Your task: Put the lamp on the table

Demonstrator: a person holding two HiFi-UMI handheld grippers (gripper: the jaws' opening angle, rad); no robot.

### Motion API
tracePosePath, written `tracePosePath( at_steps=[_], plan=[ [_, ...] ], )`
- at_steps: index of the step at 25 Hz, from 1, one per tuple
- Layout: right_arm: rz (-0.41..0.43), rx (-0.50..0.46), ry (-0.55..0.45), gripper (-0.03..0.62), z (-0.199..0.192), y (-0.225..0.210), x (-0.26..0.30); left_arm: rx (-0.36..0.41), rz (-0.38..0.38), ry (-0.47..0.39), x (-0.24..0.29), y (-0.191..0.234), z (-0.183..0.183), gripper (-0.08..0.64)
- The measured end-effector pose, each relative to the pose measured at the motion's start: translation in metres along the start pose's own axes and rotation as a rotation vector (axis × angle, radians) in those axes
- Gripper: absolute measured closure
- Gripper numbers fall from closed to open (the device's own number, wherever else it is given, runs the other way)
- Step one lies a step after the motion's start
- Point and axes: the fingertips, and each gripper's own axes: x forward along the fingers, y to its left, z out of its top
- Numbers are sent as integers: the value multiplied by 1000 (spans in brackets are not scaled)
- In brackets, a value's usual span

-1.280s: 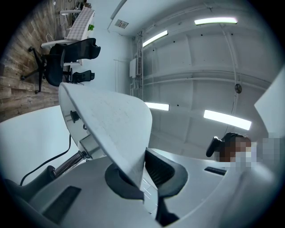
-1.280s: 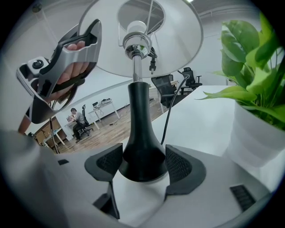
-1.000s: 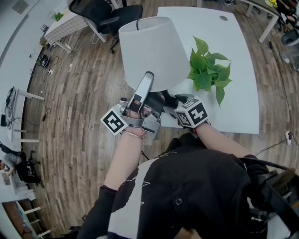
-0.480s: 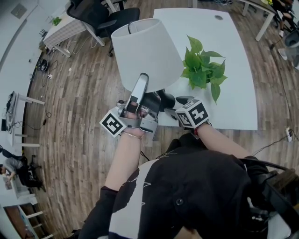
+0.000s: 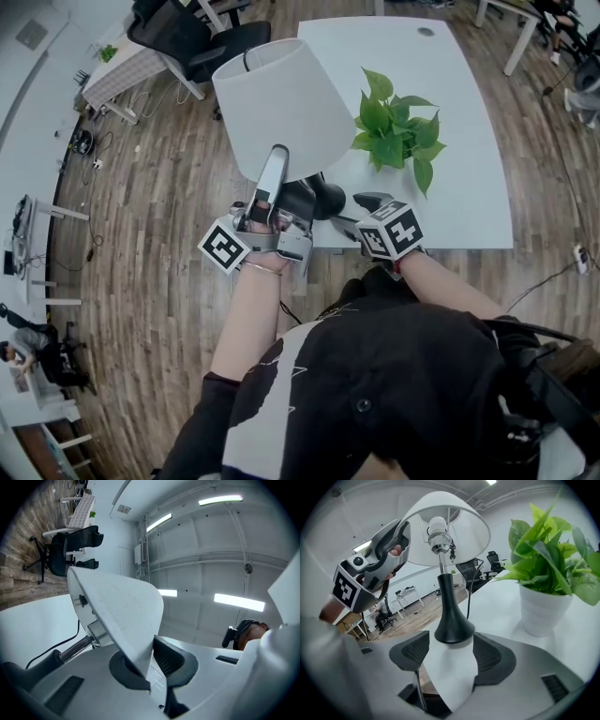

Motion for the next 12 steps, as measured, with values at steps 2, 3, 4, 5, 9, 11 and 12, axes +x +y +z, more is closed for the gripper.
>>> tracePosePath(
  at_steps=[2,3,4,5,9,11,12],
  plan=[
    [-18,-11,-14,293,0,1,-5,1,-2,8,0,0,-1,535],
    [-25,-19,-19,296,0,2,-8,4,-1,12,0,-1,-2,535],
    [-32,-25,-25,306,0,3,-12,6,0,14,1,-2,-2,535],
    [-39,-30,-32,324,1,3,-15,10,1,16,2,-2,-3,534],
    [-65,-42,-46,397,-1,3,-27,15,7,12,3,-2,-5,535],
    [-72,-38,-50,422,-3,2,-33,18,11,7,3,-2,-4,535],
    [-77,-34,-52,436,-3,1,-35,19,13,4,3,-3,-4,535]
  ],
)
